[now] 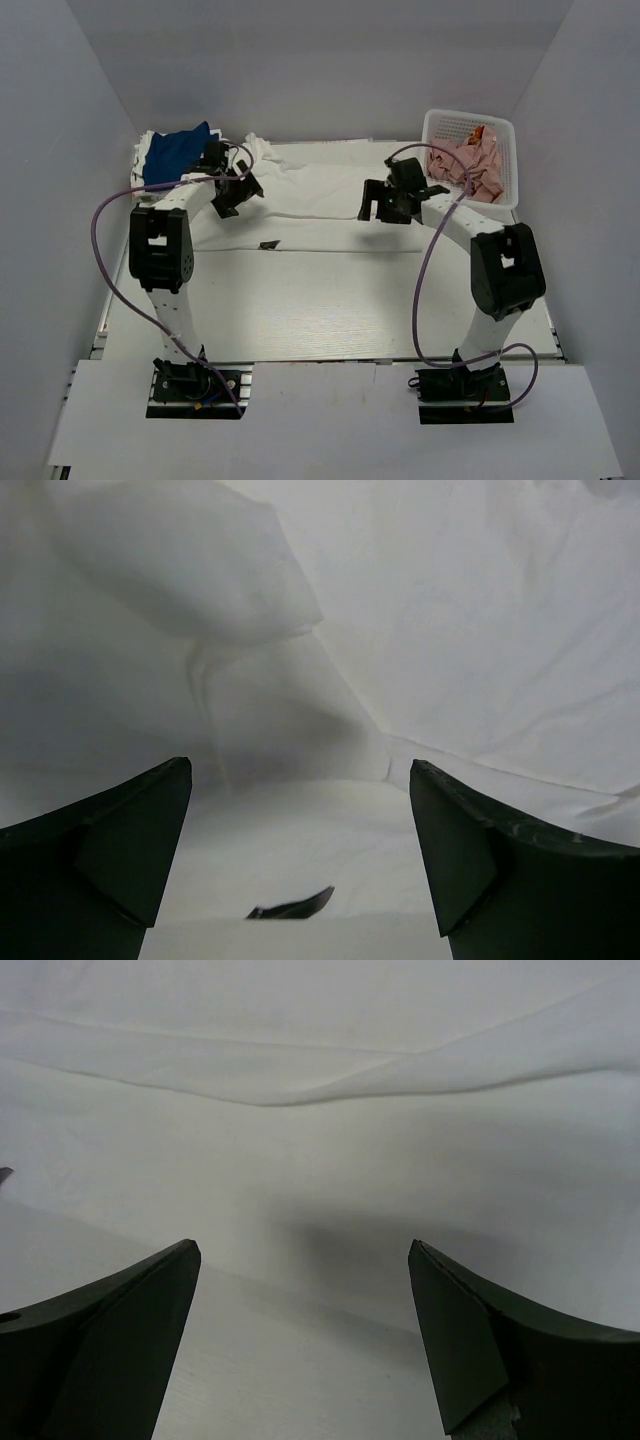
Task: Fold and stack the t-shirts
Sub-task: Fold the flattened tshirt in 1/3 of the way
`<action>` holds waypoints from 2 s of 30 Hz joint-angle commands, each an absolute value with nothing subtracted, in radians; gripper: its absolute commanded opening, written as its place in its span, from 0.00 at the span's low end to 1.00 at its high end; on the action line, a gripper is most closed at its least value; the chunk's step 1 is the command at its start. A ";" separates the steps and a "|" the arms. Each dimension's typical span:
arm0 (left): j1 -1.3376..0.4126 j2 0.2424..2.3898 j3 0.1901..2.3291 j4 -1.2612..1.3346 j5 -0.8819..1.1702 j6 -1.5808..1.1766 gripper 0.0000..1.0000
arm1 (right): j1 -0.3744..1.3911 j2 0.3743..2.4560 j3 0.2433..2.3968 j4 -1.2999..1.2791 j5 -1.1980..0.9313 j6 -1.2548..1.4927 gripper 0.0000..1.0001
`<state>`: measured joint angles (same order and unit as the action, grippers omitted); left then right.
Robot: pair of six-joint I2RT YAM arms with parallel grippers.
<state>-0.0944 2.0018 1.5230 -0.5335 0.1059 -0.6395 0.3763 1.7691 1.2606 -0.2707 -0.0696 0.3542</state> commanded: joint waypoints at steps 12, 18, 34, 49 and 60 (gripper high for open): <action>-0.140 2.166 1.687 -0.480 0.144 -0.635 1.00 | 0.382 1.884 1.241 -0.249 -0.035 0.348 0.90; -0.140 2.250 1.842 -0.300 0.230 -0.646 1.00 | 0.379 1.901 1.223 -0.247 -0.022 0.351 0.90; -0.140 2.203 1.975 -0.236 0.296 -0.399 1.00 | 0.379 1.879 1.256 -0.261 0.063 0.314 0.90; -0.092 1.936 1.318 -0.307 -0.035 -0.417 1.00 | 0.379 1.867 1.200 -0.204 0.172 0.299 0.90; -0.092 1.896 1.089 -0.526 -0.081 -0.636 1.00 | 0.388 1.674 0.924 -0.251 0.175 0.440 0.90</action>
